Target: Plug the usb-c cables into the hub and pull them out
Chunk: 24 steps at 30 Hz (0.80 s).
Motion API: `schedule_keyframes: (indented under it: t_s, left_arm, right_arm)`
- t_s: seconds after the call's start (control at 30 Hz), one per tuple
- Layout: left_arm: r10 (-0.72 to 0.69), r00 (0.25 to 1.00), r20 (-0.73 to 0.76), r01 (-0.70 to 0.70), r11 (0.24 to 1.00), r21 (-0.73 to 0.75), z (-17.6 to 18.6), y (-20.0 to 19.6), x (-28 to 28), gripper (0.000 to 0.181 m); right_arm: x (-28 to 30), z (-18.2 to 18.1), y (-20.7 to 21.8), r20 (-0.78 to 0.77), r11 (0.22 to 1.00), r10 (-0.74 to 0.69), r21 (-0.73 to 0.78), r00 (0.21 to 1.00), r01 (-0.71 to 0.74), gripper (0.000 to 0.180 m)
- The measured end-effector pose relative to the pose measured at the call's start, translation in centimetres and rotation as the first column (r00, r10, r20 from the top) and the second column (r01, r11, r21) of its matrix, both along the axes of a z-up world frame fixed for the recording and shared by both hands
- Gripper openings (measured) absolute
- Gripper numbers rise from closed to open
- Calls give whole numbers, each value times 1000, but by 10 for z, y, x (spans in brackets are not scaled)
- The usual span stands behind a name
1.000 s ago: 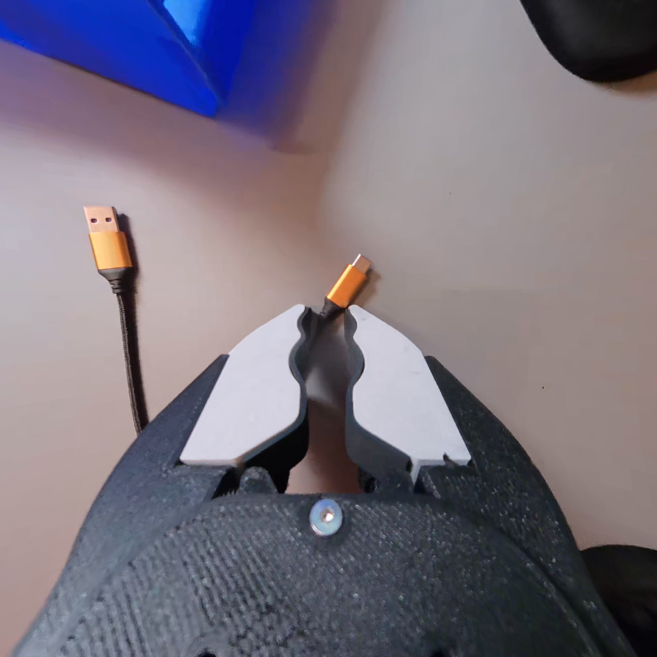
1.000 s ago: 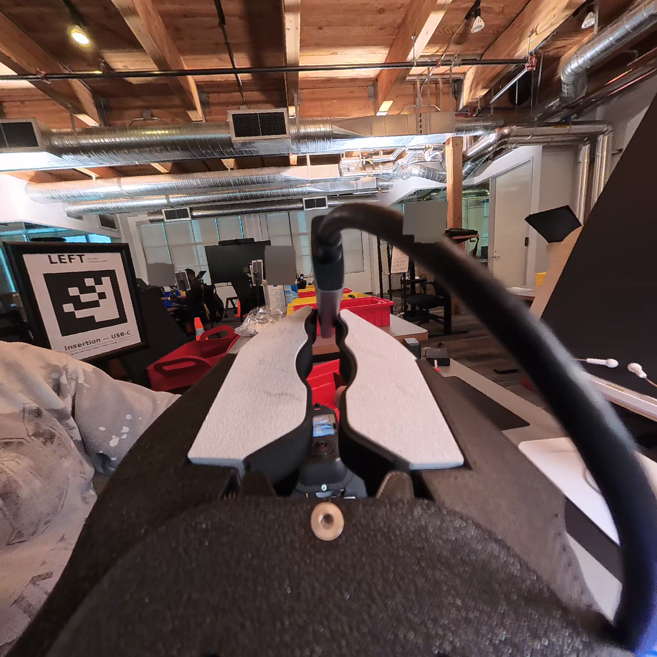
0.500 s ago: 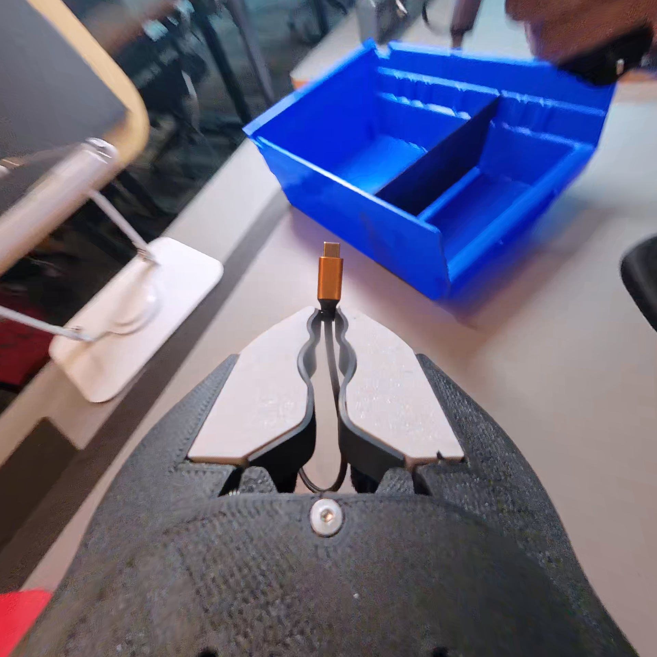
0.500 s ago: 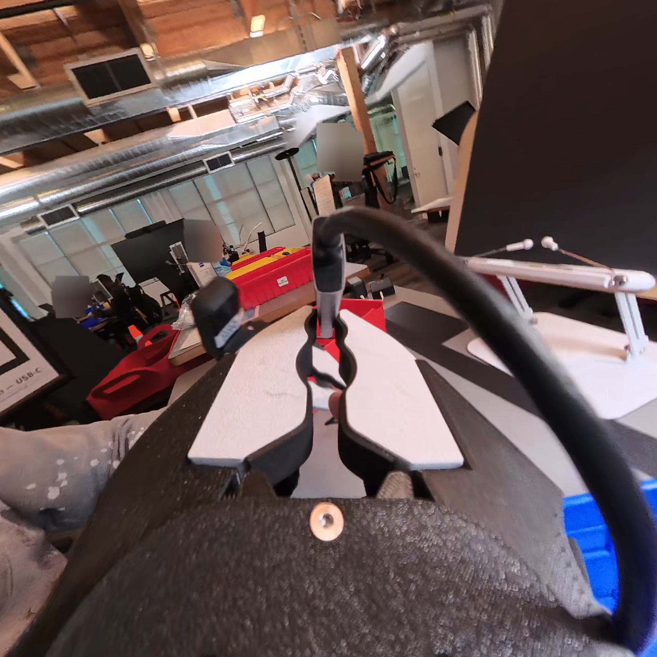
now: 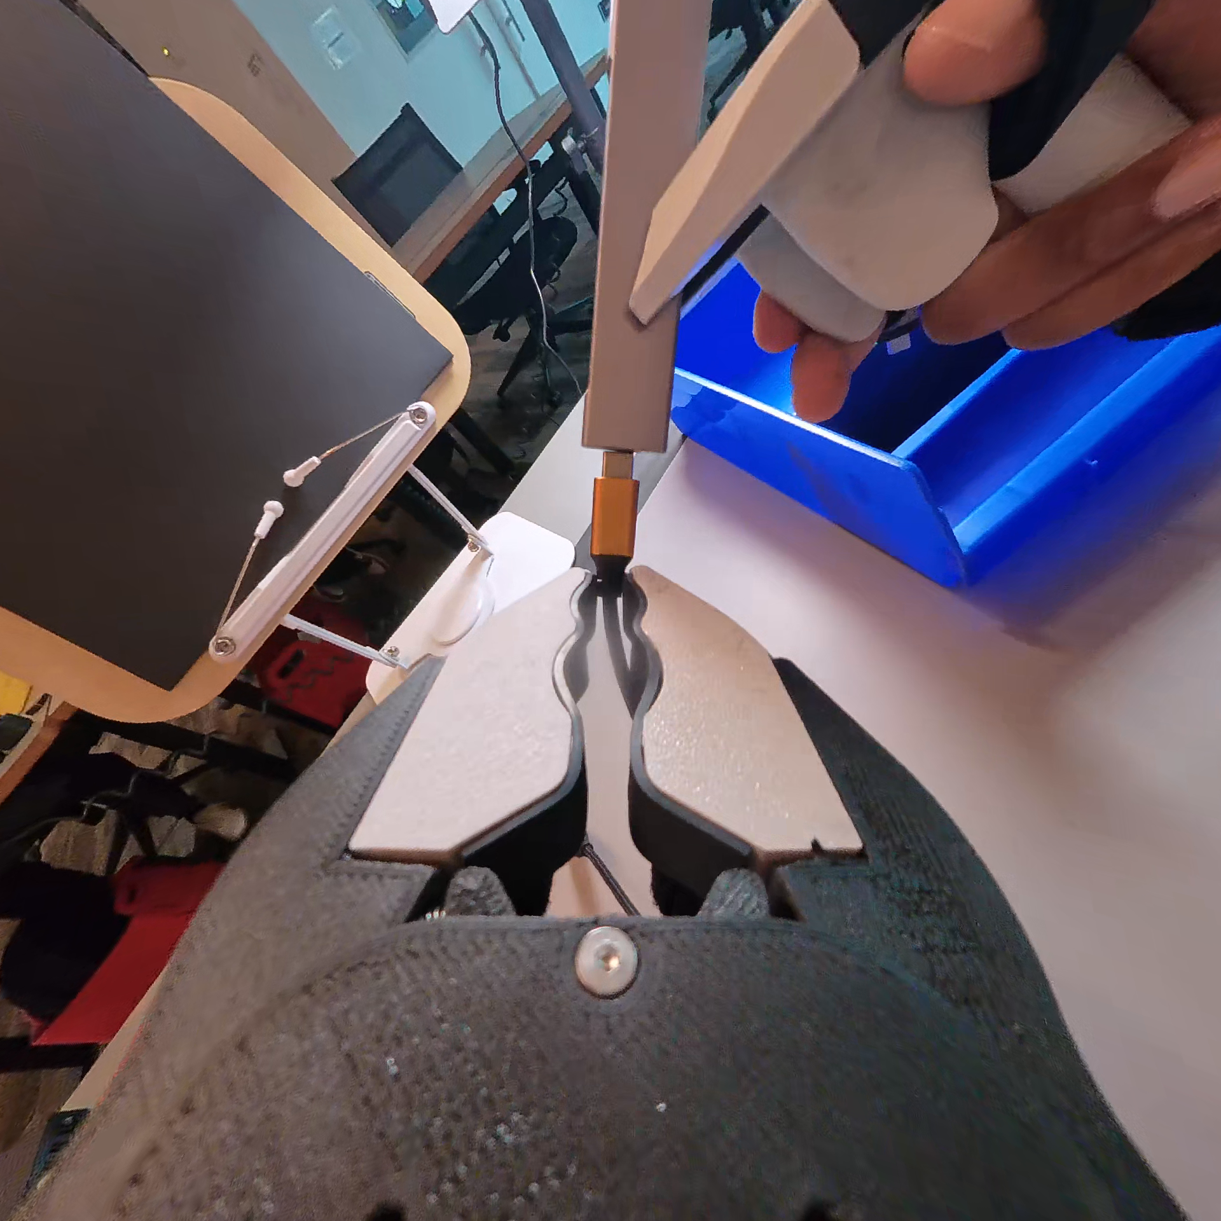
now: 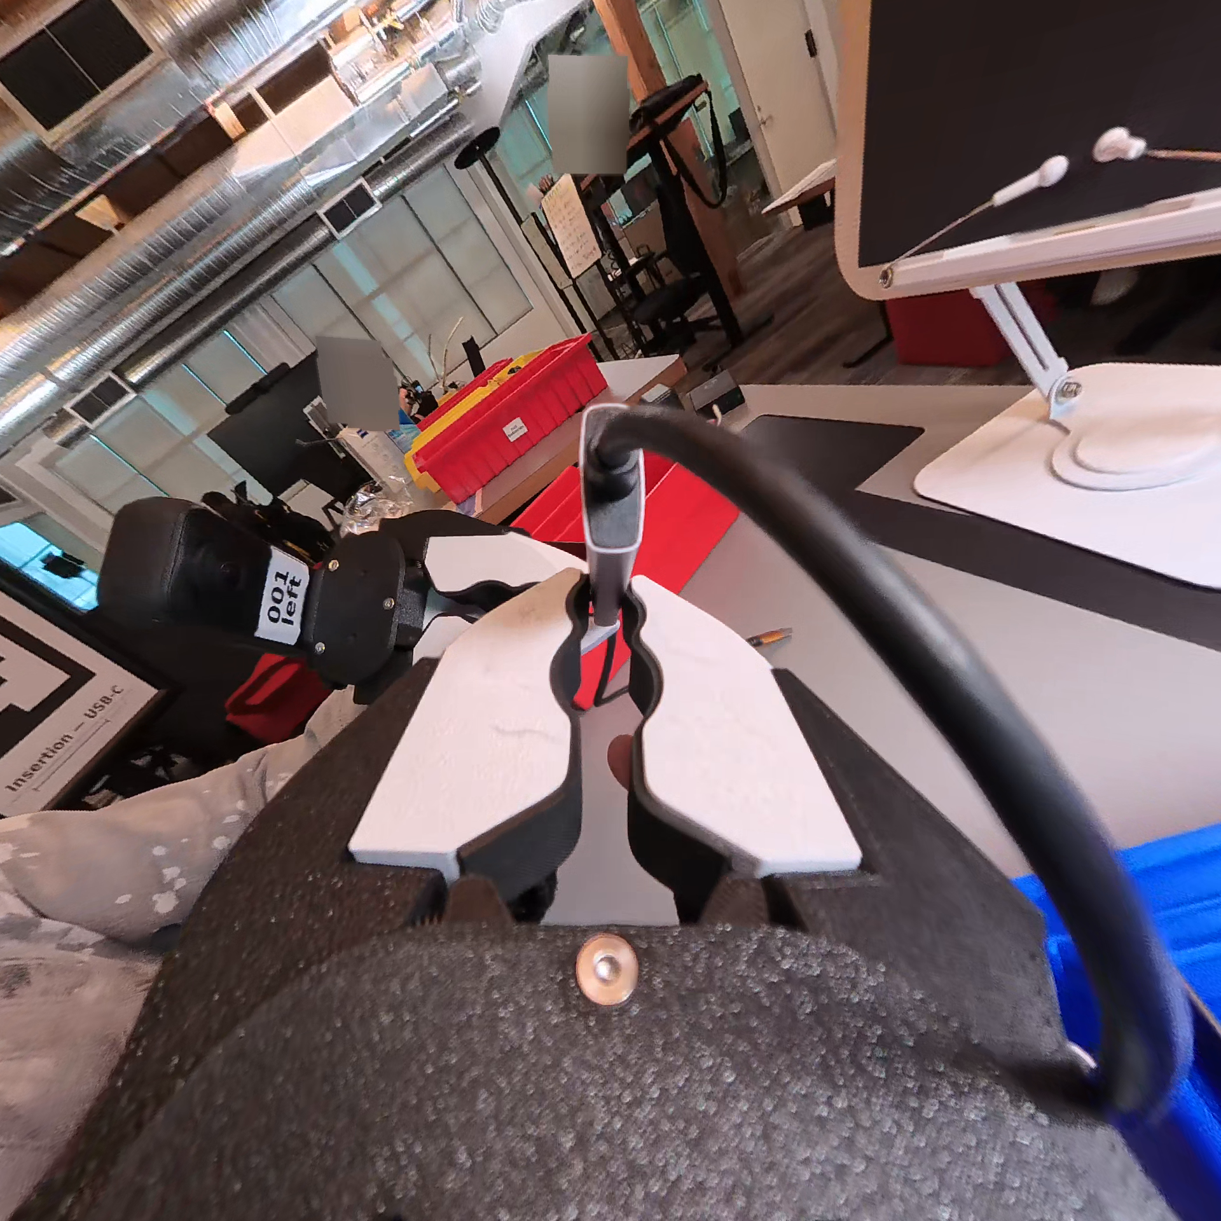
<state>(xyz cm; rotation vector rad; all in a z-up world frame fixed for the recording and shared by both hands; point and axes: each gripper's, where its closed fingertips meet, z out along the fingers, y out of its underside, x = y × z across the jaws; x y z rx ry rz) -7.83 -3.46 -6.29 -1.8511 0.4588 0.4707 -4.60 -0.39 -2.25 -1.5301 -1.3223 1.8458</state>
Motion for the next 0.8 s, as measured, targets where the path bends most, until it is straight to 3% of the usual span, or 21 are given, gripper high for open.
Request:
schedule_keyframes:
  t_s: [0.5,0.8]
  left_arm:
    - [5,1000,-8,-6,1000,-19,0,-2,5,7]
    - [-132,988,77,131,991,24,-3,-3,17,7]
  right_arm:
    - [-2,-5,3,18,996,16,-83,1000,-15,9]
    - [7,-10,-1,34,996,85,-44,996,-83,9]
